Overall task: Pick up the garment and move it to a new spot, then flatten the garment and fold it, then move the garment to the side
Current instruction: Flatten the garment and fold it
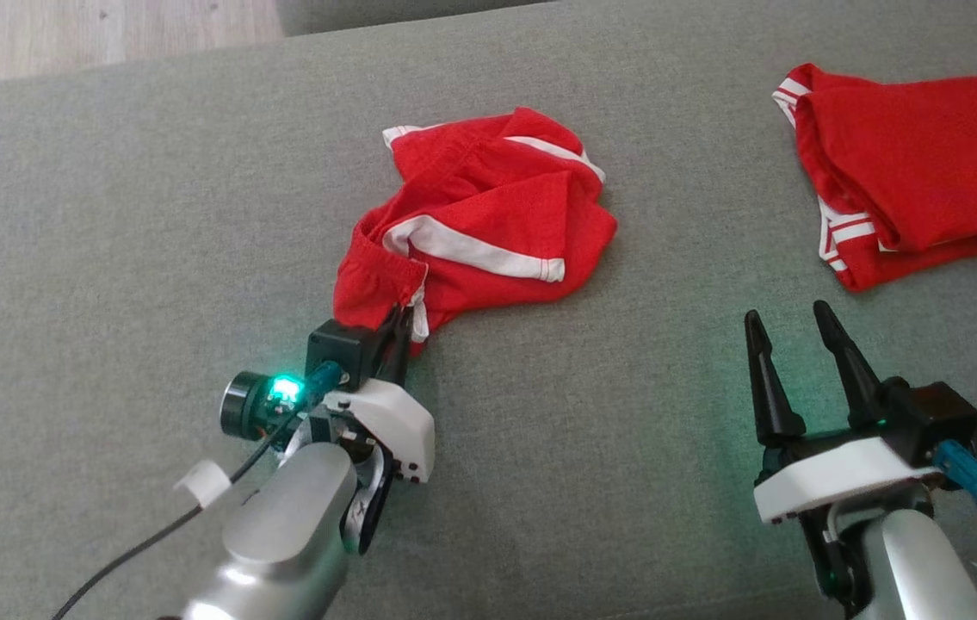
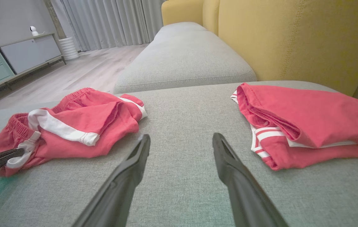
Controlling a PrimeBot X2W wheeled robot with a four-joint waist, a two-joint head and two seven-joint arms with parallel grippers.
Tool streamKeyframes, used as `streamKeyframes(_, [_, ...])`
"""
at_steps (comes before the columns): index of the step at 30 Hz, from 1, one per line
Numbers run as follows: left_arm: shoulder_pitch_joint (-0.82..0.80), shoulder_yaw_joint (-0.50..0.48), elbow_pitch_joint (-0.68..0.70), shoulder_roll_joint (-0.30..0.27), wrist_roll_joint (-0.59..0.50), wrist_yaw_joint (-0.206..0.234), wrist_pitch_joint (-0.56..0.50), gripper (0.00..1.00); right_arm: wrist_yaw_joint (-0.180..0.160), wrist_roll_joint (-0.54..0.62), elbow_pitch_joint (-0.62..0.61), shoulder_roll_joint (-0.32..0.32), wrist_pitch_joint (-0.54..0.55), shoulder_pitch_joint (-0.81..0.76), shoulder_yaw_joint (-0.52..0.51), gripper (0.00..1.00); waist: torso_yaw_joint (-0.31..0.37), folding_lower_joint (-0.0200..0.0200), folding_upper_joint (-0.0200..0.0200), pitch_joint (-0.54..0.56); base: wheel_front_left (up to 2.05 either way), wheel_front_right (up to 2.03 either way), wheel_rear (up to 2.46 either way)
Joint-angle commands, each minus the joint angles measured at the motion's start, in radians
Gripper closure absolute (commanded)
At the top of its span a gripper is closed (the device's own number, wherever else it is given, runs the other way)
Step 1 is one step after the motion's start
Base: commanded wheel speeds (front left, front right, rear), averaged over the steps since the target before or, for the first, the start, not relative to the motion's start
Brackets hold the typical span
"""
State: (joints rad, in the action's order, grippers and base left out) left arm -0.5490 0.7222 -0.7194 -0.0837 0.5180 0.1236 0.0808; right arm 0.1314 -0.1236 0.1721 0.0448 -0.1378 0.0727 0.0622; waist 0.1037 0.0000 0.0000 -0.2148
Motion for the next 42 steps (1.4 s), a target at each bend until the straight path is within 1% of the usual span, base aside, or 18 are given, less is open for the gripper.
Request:
streamKeyframes(1, [-0.049,-0.024,0.022,-0.006,-0.003,0.008,0.022,1.00,-0.001,-0.006,-0.027,0.005,-0.012,0.030,0.027,0.00,0.000,0.0000,0.0000,0.002,0.00,0.00,0.00])
streamKeyframes(6, [-0.047,-0.049,0.063,0.000,0.009,0.017,0.106,1.00,-0.001,-0.002,-0.020,0.005,-0.014,0.016,0.010,0.00,-0.016,0.0000,0.0000,0.024,0.00,0.00,0.00])
streamKeyframes(9, [-0.031,-0.080,0.117,-0.003,0.026,0.033,0.140,1.00,-0.001,0.002,-0.016,0.005,-0.012,0.005,-0.009,0.00,-0.035,0.0000,0.0000,0.043,0.00,0.00,0.00])
streamKeyframes(12, [0.000,-0.122,0.186,-0.023,0.042,0.058,0.160,1.00,-0.001,0.005,-0.018,0.005,-0.009,-0.002,-0.021,0.00,-0.059,0.0000,0.0000,0.063,0.00,0.00,0.00])
streamKeyframes(16, [0.067,-0.183,0.278,-0.065,0.065,0.101,0.170,1.00,-0.001,0.009,-0.023,0.005,-0.002,-0.012,-0.027,0.00,-0.085,0.0000,0.0000,0.084,0.00,0.00,0.00])
streamKeyframes(20, [0.153,-0.246,0.347,-0.084,0.123,0.129,0.172,1.00,-0.001,0.014,-0.033,0.005,0.008,-0.020,-0.035,0.00,-0.104,0.0000,0.0000,0.091,0.00,0.00,0.00])
streamKeyframes(23, [0.209,-0.288,0.349,-0.085,0.178,0.137,0.170,1.00,-0.001,0.018,-0.041,0.005,0.015,-0.020,-0.035,0.00,-0.112,0.0000,0.0000,0.086,0.00,0.00,0.00])
streamKeyframes(26, [0.242,-0.309,0.310,-0.086,0.206,0.142,0.166,1.00,-0.001,0.021,-0.048,0.005,0.021,-0.015,-0.031,0.00,-0.113,0.0000,0.0000,0.078,0.00,0.00,0.00])
streamKeyframes(29, [0.251,-0.320,0.278,-0.082,0.221,0.141,0.167,1.00,-0.001,0.023,-0.052,0.005,0.024,-0.012,-0.028,0.00,-0.112,0.0000,0.0000,0.072,0.00,0.00,0.00])
streamKeyframes(32, [0.255,-0.331,0.235,-0.074,0.236,0.131,0.169,1.00,-0.001,0.026,-0.055,0.005,0.028,-0.010,-0.026,0.00,-0.111,0.0000,0.0000,0.067,0.00,0.00,0.00])
streamKeyframes(33, [0.254,-0.333,0.223,-0.072,0.238,0.128,0.170,0.87,-0.001,0.028,-0.056,0.005,0.029,-0.010,-0.026,0.00,-0.111,0.0000,0.0000,0.066,0.00,0.00,0.00])
streamKeyframes(34, [0.253,-0.336,0.212,-0.071,0.239,0.124,0.171,0.62,-0.001,0.029,-0.056,0.005,0.030,-0.010,-0.027,0.00,-0.111,0.0000,0.0000,0.066,0.00,0.00,0.00])
streamKeyframes(35, [0.253,-0.338,0.203,-0.070,0.238,0.120,0.172,0.22,-0.001,0.030,-0.057,0.005,0.031,-0.010,-0.027,0.00,-0.112,0.0000,0.0000,0.067,0.00,0.00,0.00])
streamKeyframes(36, [0.252,-0.339,0.196,-0.070,0.236,0.116,0.174,0.00,-0.001,0.030,-0.057,0.005,0.032,-0.010,-0.028,0.00,-0.113,0.0000,0.0000,0.067,0.00,0.00,0.00])
streamKeyframes(42, [0.243,-0.339,0.196,-0.082,0.184,0.094,0.179,0.00,-0.001,0.030,-0.056,0.005,0.032,-0.014,-0.034,0.00,-0.123,0.0000,0.0000,0.082,0.00,0.00,0.00])
